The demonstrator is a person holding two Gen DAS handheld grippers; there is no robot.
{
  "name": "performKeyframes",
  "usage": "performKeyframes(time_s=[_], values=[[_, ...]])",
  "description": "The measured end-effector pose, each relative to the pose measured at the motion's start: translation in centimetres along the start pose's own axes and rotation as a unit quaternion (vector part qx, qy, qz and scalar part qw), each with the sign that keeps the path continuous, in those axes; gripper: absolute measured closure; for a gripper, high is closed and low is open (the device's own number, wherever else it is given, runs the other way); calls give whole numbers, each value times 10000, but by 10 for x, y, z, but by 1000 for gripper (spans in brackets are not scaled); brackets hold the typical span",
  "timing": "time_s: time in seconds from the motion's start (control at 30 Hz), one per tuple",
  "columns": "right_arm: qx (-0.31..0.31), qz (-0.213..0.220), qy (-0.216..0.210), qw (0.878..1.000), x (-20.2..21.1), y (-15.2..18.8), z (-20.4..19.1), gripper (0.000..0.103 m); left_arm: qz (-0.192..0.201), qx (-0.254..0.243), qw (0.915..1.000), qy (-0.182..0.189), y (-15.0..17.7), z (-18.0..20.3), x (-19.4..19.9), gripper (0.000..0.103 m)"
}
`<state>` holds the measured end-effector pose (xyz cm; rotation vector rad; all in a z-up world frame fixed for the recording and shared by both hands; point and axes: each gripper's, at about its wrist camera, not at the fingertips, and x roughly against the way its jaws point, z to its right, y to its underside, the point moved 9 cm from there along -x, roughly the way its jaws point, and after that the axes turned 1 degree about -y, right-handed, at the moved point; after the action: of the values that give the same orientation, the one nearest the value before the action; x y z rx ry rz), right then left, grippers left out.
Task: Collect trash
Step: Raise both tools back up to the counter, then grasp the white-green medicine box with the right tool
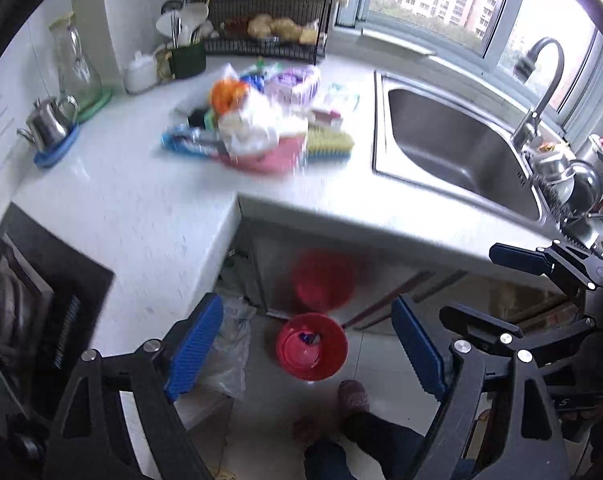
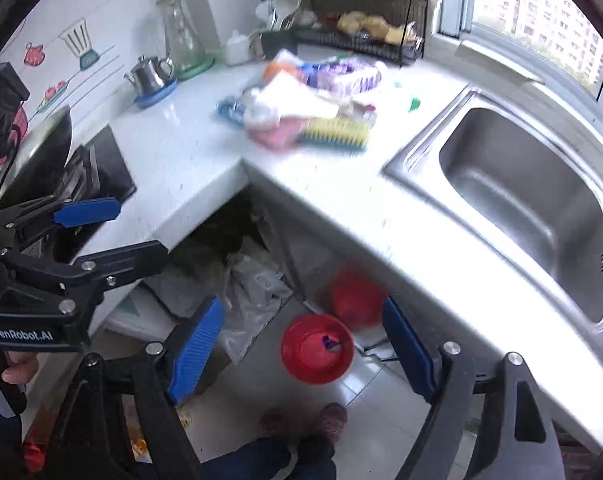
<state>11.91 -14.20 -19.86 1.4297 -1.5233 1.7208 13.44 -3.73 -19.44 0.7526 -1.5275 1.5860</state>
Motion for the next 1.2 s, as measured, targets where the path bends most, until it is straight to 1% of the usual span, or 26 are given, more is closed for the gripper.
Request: performKeyframes(time_s=[0.13, 0.2, 0.23, 0.3, 0.4, 0.43, 0.53, 0.7, 0.83, 0.97, 1.07, 1.13, 1.2], values=[[129, 156, 113, 9997, 14, -22, 3, 13, 182, 85, 9998, 76, -28, -3, 15, 18], [181, 219, 126, 9995, 21, -32, 5, 10, 261, 173, 9995, 51, -41, -2, 24, 18], [212, 250, 123, 9994, 21, -39, 8, 9, 288, 269, 9992, 32, -49, -5, 26, 18], [293, 259, 129, 9992, 18, -53, 13, 2, 332, 415, 9986, 4, -58, -11, 26, 18], [476, 294, 96, 9984, 11, -75, 23, 1, 385, 621, 9972, -167, -76, -19, 27, 18], [526, 281, 78, 9982, 8, -82, 26, 1, 405, 705, 9964, -253, -84, -24, 24, 18], [670, 226, 8, 9975, -2, -107, 39, 1, 409, 1012, 9930, -450, -103, -32, 17, 13], [983, 40, -76, 9951, -29, -149, 63, 1, 304, 1395, 9869, -746, -128, -33, -7, 13], [1304, -208, -172, 9911, -58, -171, 80, 1, 159, 1689, 9824, -778, -141, -29, -30, 13], [1531, -474, -263, 9867, -85, -185, 92, 1, -72, 1797, 9793, -925, -144, -25, -52, 13], [1935, -668, -433, 9779, -104, -194, 95, 1, -205, 1921, 9763, -974, -145, -25, -64, 13], [2445, -742, -623, 9648, -115, -199, 90, 1, -238, 2039, 9738, -984, -145, -25, -71, 13], [3117, -777, -655, 9447, -125, -203, 85, 1, -281, 2164, 9706, -1018, -144, -27, -77, 13]])
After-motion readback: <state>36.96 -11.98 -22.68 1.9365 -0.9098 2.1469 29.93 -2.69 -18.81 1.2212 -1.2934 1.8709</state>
